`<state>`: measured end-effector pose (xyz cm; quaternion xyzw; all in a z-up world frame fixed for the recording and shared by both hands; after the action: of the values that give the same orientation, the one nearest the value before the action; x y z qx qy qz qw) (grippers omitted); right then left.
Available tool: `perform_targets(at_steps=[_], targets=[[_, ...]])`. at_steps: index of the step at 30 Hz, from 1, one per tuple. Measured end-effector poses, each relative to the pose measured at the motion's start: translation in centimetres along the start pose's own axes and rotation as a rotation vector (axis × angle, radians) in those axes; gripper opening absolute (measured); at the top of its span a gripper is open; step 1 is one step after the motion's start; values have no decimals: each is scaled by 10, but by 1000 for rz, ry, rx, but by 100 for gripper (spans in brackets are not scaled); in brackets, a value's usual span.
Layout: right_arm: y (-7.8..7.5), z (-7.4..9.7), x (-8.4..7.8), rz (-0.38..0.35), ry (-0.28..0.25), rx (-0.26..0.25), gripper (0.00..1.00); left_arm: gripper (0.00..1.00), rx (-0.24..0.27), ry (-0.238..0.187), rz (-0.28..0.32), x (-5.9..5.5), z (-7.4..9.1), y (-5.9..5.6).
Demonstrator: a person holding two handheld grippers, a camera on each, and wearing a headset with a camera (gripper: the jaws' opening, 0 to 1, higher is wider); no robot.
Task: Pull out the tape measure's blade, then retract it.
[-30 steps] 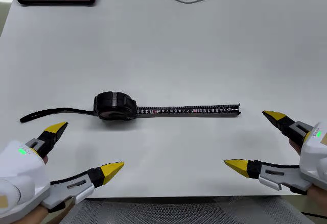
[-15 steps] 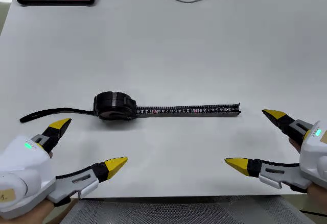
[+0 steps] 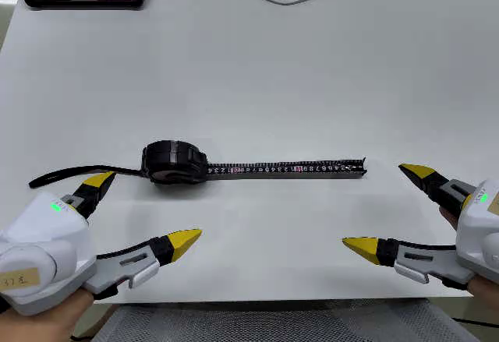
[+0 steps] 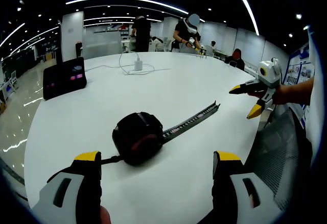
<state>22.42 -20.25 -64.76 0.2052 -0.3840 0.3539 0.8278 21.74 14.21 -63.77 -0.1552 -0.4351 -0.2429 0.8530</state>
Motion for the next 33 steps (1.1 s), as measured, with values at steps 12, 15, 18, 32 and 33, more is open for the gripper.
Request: perform_targets(at_steps=[12, 15, 18, 32, 33], targets=[[-4, 2, -1, 3, 8, -5, 81, 87, 12, 12, 47, 2, -21, 6], [-6, 3, 0, 0, 7, -10, 81, 87, 7, 9, 60, 2, -26, 6], [-6, 2, 3, -6, -2, -8, 81, 86, 6, -1, 86, 3, -29, 7], [-9, 1, 3, -5, -2, -5, 81, 87, -5, -12, 145, 2, -41, 1], [-9, 1, 3, -5, -1, -6, 81, 86, 1, -14, 150, 2, -42, 1]])
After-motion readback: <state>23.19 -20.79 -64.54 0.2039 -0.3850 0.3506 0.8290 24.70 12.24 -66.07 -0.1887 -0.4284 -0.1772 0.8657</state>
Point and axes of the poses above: the centre of the closed fingertips' face, and the gripper's own axes: z roughly backward along the fingers, y roughly to its left, x roughly out of its top, the point moved 7 cm from there along z, roughly backward along the fingers, and after that the axes turned 3 degrees about -z, right-handed, at the moved point
